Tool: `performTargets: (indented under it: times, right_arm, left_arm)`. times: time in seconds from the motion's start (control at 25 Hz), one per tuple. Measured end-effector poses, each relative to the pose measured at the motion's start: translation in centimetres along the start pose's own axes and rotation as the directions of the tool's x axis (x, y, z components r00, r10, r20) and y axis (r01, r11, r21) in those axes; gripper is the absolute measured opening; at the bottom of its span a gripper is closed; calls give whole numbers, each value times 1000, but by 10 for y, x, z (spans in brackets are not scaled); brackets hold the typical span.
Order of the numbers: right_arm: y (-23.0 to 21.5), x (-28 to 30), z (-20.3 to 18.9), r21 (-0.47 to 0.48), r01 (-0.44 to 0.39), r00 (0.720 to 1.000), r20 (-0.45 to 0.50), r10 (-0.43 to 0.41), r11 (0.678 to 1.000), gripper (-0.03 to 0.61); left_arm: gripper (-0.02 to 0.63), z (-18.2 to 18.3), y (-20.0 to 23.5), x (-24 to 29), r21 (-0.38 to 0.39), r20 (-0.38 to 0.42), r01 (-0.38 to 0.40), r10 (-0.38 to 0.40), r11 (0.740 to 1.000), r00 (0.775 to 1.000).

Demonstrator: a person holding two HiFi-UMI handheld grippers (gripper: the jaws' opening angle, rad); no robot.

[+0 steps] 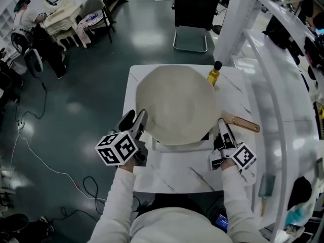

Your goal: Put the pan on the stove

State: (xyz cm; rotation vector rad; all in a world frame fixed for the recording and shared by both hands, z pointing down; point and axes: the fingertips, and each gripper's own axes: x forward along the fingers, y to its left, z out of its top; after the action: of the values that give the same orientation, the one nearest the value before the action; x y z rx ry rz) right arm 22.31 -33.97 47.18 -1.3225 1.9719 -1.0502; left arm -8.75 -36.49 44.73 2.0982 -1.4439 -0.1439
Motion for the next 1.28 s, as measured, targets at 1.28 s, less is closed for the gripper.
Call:
performTargets:
  times: [1.28]
  right_arm:
    - [117, -123, -76, -430, 29, 998, -41, -51, 902, 73]
  left_arm:
    - [66, -37, -50, -130, 204, -3, 122, -124, 971, 992]
